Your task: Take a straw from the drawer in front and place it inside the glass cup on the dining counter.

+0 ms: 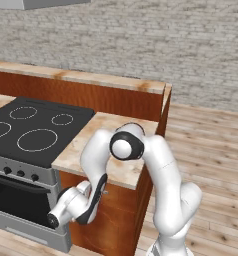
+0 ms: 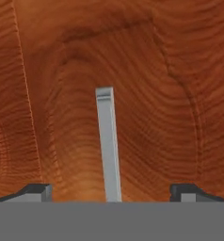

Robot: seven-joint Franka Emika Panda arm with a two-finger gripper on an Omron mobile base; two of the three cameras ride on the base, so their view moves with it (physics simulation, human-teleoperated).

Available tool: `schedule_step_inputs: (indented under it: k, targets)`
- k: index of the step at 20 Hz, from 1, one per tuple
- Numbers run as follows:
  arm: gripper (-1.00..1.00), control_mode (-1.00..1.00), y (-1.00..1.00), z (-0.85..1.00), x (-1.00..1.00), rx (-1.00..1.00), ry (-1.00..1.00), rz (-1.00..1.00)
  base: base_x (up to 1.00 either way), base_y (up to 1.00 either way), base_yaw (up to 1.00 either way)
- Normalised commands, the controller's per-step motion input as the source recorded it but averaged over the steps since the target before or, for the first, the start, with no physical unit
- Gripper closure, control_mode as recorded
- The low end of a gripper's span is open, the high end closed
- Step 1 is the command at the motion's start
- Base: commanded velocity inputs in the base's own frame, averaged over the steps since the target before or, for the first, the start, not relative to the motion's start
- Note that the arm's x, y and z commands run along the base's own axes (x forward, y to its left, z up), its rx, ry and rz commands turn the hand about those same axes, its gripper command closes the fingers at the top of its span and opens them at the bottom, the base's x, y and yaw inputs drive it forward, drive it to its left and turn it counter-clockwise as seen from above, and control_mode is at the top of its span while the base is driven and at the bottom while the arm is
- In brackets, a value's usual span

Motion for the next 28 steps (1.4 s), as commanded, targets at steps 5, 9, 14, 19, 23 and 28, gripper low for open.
schedule_step_inputs:
  k: [5, 9, 14, 19, 23, 28]
  targets:
    - [-1.00, -1.00, -0.05, -0.16, 0.22, 0.00, 0.00, 0.00, 0.00, 0.00, 0.00]
    - [-1.00, -1.00, -0.05, -0.18, 0.22, 0.00, 0.00, 0.00, 0.00, 0.00, 0.00]
    - [-1.00, -1.00, -0.02, -0.26, 0.22, 0.00, 0.00, 0.00, 0.00, 0.00, 0.00]
    - [-1.00, -1.00, 0.00, -0.29, 0.23, 0.00, 0.00, 0.00, 0.00, 0.00, 0.00]
    - [-1.00, -1.00, 0.00, -0.24, 0.26, 0.00, 0.00, 0.00, 0.00, 0.00, 0.00]
    - [-1.00, -1.00, 0.00, -0.21, 0.25, 0.00, 0.00, 0.00, 0.00, 0.00, 0.00]
